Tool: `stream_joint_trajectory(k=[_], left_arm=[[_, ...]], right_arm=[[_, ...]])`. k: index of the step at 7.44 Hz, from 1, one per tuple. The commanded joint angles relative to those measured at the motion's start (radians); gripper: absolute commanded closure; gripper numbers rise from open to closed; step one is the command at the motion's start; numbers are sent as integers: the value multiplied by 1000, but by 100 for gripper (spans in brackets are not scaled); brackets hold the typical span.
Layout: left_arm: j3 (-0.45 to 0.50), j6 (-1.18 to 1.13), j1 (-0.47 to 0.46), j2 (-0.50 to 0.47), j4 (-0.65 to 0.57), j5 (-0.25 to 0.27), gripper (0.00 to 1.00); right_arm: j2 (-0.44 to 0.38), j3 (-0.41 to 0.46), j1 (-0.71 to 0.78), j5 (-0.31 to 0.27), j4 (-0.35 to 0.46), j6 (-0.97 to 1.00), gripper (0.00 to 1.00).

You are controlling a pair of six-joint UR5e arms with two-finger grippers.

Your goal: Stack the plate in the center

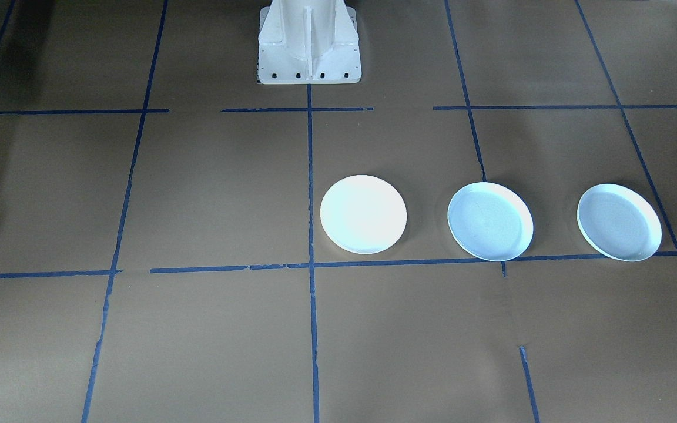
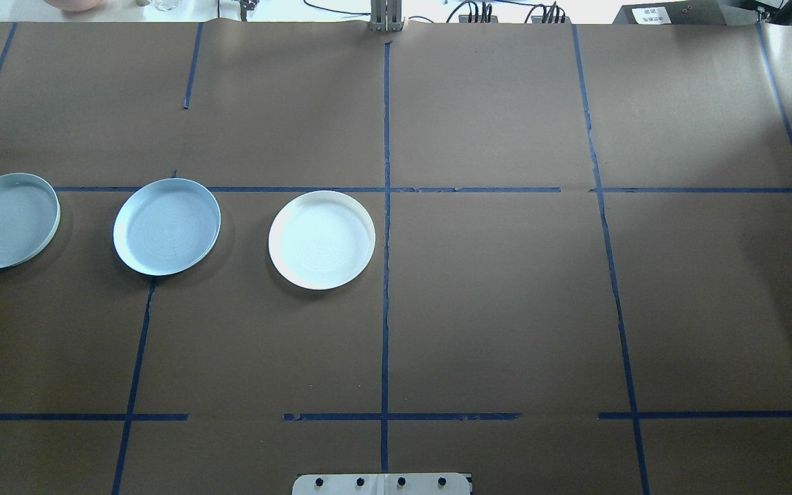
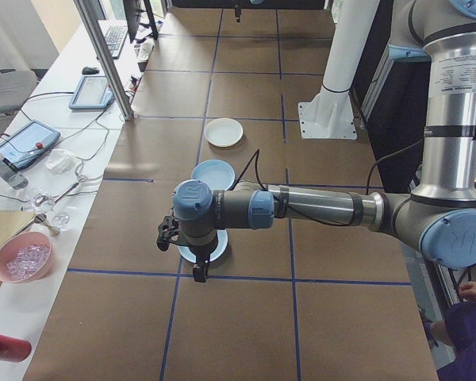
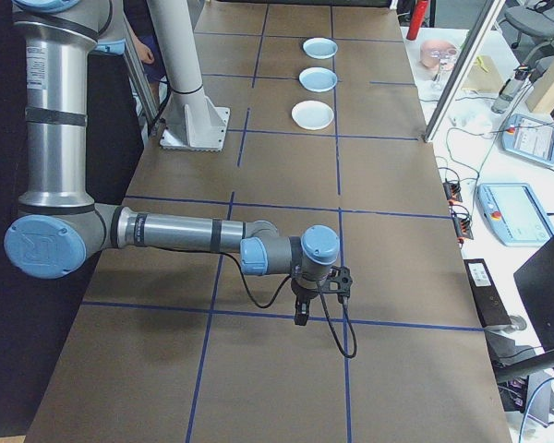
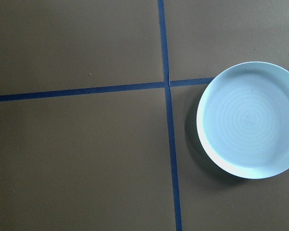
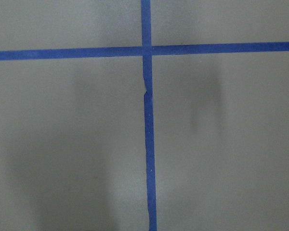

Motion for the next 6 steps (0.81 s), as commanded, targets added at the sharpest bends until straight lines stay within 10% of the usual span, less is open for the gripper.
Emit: stream_joint_trajectory(k=[1,4,6], left_arm=[[-11,-3,-1,1,-14,1,0],[3,-11,3,-15,-71,5,0],[125,-242,46,-23,-378,12,0]], right_arm=[[0,0,0,0,0,0,0],[0,2,0,0,0,0,0],[0,0,0,0,0,0,0]])
